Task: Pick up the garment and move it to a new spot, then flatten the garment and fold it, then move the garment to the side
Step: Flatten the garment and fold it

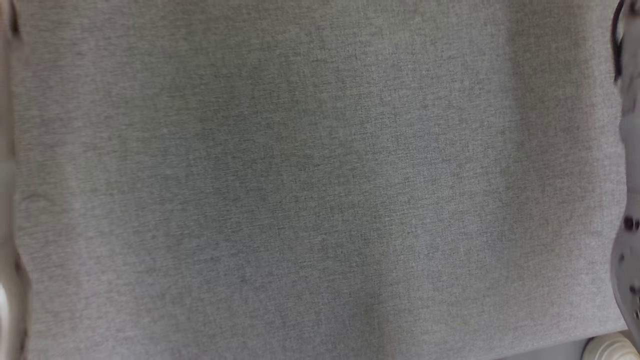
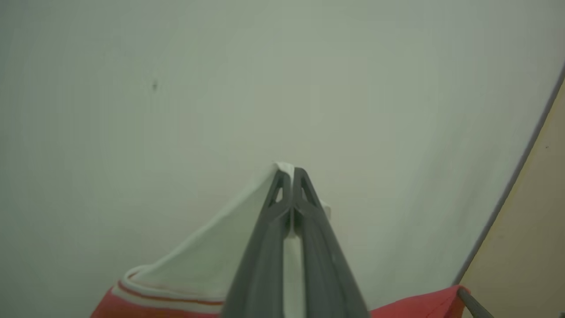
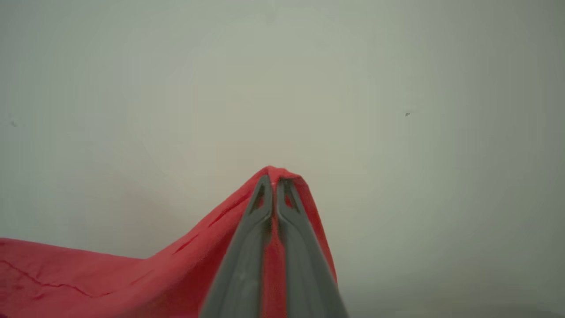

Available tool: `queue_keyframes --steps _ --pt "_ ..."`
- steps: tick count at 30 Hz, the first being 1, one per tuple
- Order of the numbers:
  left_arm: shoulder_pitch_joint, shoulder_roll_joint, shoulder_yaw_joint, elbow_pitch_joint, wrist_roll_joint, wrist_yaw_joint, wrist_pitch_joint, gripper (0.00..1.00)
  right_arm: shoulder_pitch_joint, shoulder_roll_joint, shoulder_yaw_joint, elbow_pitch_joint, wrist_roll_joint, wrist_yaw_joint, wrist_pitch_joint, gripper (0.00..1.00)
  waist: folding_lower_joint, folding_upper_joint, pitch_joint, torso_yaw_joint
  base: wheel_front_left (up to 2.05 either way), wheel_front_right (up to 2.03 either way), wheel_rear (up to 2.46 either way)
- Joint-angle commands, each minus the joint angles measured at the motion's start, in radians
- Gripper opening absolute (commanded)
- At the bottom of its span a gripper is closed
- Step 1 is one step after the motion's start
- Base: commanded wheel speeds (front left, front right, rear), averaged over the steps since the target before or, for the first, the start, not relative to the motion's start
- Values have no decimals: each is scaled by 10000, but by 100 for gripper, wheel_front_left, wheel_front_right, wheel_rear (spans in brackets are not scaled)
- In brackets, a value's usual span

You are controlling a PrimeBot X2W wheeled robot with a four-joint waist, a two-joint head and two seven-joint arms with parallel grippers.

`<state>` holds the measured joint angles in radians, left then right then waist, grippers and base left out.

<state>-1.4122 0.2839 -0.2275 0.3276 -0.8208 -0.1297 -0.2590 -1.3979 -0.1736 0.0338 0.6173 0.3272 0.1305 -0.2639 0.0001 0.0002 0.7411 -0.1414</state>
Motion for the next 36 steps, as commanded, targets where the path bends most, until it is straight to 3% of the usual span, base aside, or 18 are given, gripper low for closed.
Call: queue_keyframes --steps 1,9,19,26,36 --pt "569 103 -68 -169 -348 -6 14 0 322 -215 325 -85 165 5 0 0 -1 -2 -343 223 0 0 0" --pt "3868 409 -396 -1167 -1891 3 531 0 1900 -1547 2454 255 1333 5 146 0 -1 -2 -1639 770 0 0 0" --pt "8488 94 -498 -2051 -3541 322 1003 0 4212 -2473 3806 672 2954 5 2680 0 -1 -2 -3838 1175 0 0 0" --pt "11338 -58 -668 -2726 -4698 487 1430 0 5758 -2454 3420 633 3665 5 4031 0 -1 -2 -4902 1312 0 0 0" --pt "13878 48 -1050 -3533 -5562 810 2025 0 7949 -2432 2021 -87 3769 5 4555 0 -1 -2 -6086 1490 0 0 0"
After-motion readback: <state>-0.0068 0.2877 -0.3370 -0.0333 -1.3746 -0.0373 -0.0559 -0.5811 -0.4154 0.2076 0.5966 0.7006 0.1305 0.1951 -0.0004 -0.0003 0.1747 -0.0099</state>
